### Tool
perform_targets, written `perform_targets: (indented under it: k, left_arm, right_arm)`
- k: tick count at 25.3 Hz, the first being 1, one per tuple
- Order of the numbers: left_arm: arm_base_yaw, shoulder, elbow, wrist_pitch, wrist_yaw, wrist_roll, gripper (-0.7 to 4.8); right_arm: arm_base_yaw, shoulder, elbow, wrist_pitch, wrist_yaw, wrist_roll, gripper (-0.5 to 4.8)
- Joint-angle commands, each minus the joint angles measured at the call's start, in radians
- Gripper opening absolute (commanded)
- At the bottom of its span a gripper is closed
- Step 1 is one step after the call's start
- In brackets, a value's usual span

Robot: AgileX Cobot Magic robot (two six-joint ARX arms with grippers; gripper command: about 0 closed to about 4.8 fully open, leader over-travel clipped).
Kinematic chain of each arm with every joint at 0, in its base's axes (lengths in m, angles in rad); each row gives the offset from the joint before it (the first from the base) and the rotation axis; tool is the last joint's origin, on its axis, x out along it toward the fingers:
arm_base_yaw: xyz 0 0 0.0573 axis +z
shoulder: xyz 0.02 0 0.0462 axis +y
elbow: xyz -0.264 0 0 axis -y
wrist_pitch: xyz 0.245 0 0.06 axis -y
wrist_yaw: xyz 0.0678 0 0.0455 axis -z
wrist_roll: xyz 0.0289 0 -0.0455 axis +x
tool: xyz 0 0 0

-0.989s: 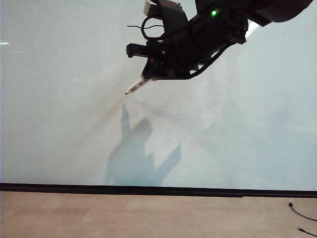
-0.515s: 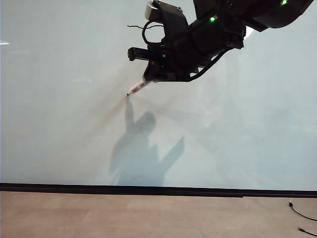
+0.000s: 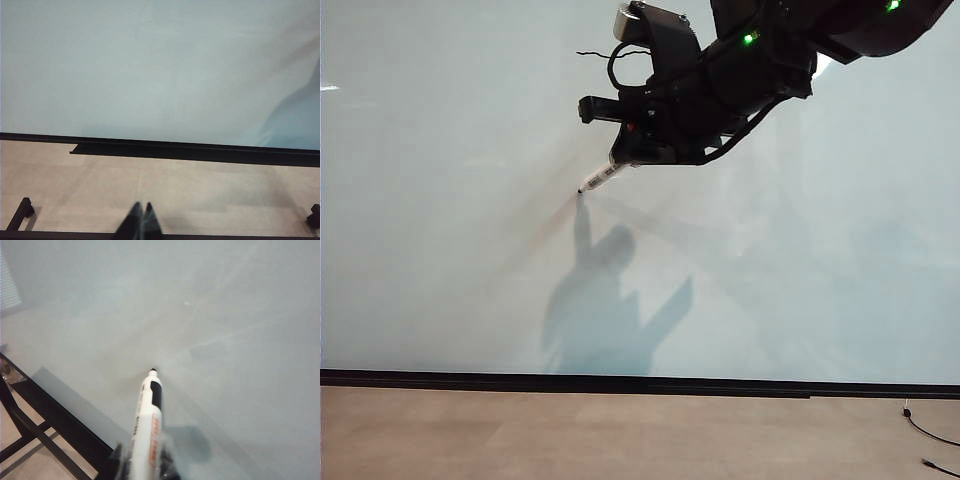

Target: Pick up the pen on the shelf to the right of the whiteboard and write the letter Z.

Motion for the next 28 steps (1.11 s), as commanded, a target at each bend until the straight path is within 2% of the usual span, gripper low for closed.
perform_targets:
  k: [1, 28]
  left_arm:
    - [0.0, 0.0, 0.002, 0.005, 0.0, 0.005, -0.04]
    - [0.0, 0.0, 0.002, 0.006, 0.001, 0.005, -0.05]
  right_arm:
    - [-0.003, -0.011, 0.007, 0.018, 0.023, 0.002, -0.09]
    - [-0.048, -0.127, 0.006, -0.028, 0.049, -0.034, -0.09]
